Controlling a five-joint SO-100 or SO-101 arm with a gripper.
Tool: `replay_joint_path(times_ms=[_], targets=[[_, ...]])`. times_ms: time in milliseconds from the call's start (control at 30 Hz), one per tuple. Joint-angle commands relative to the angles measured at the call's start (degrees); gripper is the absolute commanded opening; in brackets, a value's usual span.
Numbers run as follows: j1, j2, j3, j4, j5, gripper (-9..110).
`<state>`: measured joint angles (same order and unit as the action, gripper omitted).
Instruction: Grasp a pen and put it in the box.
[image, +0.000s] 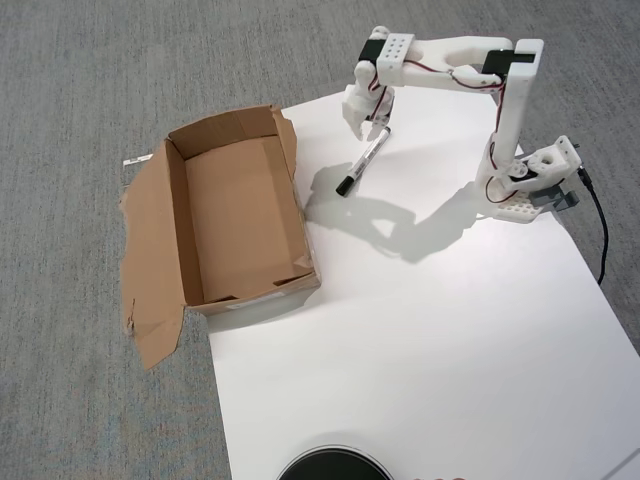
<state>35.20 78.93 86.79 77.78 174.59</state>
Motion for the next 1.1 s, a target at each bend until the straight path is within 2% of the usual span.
replay_joint_path(times_ms=[0, 333, 733, 1067], targets=[[0.22, -1.05, -2.94, 0.0, -0.31, 3], [0.48, -1.23, -2.07, 0.79, -0.31, 5], [0.66, -5.8, -3.03, -0.09, -0.31, 35], [0.66, -8.79, -3.03, -0.18, -0.4, 35]])
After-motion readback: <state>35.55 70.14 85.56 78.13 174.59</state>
